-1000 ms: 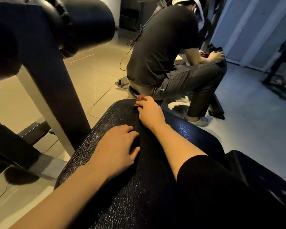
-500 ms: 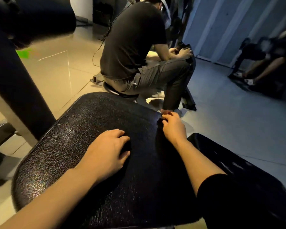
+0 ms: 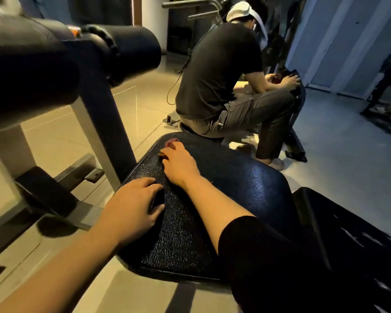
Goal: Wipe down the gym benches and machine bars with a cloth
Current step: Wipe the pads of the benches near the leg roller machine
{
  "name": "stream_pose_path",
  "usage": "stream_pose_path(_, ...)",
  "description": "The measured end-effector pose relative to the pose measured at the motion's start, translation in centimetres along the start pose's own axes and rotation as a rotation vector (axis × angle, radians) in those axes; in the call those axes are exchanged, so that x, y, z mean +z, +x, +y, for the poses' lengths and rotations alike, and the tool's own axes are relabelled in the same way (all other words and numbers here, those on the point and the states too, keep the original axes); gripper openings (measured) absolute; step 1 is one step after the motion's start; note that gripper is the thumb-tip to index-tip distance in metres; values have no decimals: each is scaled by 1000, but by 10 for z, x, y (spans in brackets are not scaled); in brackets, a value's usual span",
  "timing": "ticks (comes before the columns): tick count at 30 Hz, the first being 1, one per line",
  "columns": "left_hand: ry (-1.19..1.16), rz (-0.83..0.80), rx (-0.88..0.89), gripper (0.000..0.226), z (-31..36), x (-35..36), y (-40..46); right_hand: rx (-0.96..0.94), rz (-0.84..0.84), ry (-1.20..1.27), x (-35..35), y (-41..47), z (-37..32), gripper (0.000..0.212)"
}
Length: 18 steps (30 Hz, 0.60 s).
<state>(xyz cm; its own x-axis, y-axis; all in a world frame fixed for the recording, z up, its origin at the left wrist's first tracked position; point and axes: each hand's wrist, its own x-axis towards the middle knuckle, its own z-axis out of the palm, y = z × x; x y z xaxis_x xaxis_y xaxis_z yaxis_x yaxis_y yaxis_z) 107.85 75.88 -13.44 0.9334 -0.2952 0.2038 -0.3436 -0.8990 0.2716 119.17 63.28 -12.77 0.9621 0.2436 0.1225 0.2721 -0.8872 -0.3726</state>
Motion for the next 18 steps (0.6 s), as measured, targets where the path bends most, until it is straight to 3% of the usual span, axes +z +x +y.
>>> stream_pose_path(5, -22, -5, 48, 46, 13, 4, -8, -21, -24, 38, -8, -21, 13, 39)
stream_pose_path(13, -21, -53, 185, 44, 51, 19, -13, 447, 172, -15, -59, -103, 134, 39)
stream_pose_path(15, -14, -58, 175, 43, 48, 16, -19, 459, 166, -27, -58, -110, 131, 40)
stream_pose_path(18, 5, -39, 127, 45, 33, 7, -29, 335, 127, -22, -41, -99, 93, 39)
